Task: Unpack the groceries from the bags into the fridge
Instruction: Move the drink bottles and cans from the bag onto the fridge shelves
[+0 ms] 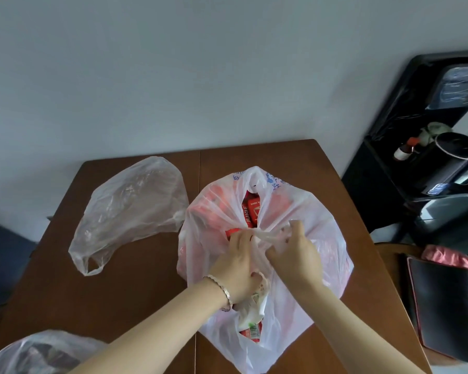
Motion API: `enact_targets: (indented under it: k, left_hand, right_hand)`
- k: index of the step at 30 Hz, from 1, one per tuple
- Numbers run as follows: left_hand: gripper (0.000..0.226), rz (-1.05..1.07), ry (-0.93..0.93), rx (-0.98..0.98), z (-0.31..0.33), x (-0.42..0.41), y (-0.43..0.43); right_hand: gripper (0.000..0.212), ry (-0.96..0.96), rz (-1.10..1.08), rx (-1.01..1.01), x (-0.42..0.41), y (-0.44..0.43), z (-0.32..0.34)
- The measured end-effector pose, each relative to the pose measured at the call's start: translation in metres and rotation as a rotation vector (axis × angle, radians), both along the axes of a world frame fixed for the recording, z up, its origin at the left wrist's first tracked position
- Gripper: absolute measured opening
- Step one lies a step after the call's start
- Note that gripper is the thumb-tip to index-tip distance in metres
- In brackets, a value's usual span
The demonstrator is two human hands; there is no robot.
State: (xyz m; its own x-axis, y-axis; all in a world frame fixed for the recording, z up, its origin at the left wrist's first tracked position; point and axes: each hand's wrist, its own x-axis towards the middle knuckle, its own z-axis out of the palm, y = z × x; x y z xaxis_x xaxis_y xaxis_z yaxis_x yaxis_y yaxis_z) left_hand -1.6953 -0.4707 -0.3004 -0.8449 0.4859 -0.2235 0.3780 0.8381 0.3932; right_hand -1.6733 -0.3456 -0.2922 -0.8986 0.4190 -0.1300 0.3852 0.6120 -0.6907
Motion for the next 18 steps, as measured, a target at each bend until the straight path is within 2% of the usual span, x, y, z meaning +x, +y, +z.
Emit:
enact_targets:
  k: [2, 3, 4, 6, 8, 10, 11, 12, 13, 15, 16, 17, 18]
  left_hand:
    - [0.07, -0.09, 0.097, -0.132, -0.002, -0.002, 0.002]
    - [0.066, -0.066, 0.115, -0.085, -0.003, -0.003, 0.001]
    - [0.057, 0.023, 0.116, 0.049, -0.001, -0.005, -0.002]
    - [0.03, 0.32, 0.079, 0.428, 0.003, -0.012, -0.012]
    - [0.009, 0.672, 0.03, 0.684, 0.004, -0.027, -0.028]
    - [0.001, 0.981, -0.048, 0.857, 0.004, -0.041, -0.051]
    - [0.009, 1.078, -0.08, 0.877, 0.003, -0.046, -0.064]
    - [0.02, 1.144, -0.113, 0.841, 0.0, -0.049, -0.076]
    - [0.032, 1.176, -0.132, 0.739, -0.002, -0.048, -0.086]
    - [0.059, 1.107, -0.102, 0.401, -0.001, -0.039, -0.099]
    - [0.072, 0.972, 0.033, 0.228, 0.0, -0.033, -0.104]
    - [0.082, 0.751, 0.275, 0.071, -0.001, -0.03, -0.108]
    - [0.085, 0.443, 0.571, -0.044, -0.002, -0.028, -0.112]
  right_hand:
    - [0.049, 0.053, -0.014, -0.062, 0.006, 0.011, 0.006]
    - [0.051, 0.063, -0.048, -0.126, 0.01, 0.018, 0.01]
    - [0.051, 0.082, -0.113, -0.2, 0.014, 0.028, 0.01]
    - [0.049, 0.129, -0.293, -0.284, 0.024, 0.053, 0.006]
    - [0.049, 0.121, -0.46, -0.273, 0.037, 0.075, -0.005]
    - [0.054, 0.034, -0.548, -0.173, 0.049, 0.084, -0.014]
    - [0.058, -0.01, -0.538, -0.062, 0.052, 0.084, -0.016]
    - [0.062, -0.006, -0.48, 0.076, 0.053, 0.079, -0.017]
    - [0.065, 0.079, -0.366, 0.219, 0.051, 0.071, -0.016]
    - [0.06, 0.423, 0.047, 0.461, 0.041, 0.049, -0.017]
    - [0.047, 0.583, 0.311, 0.531, 0.035, 0.036, -0.018]
    - [0.034, 0.662, 0.59, 0.568, 0.029, 0.023, -0.018]
    - [0.027, 0.654, 0.82, 0.615, 0.024, 0.012, -0.018]
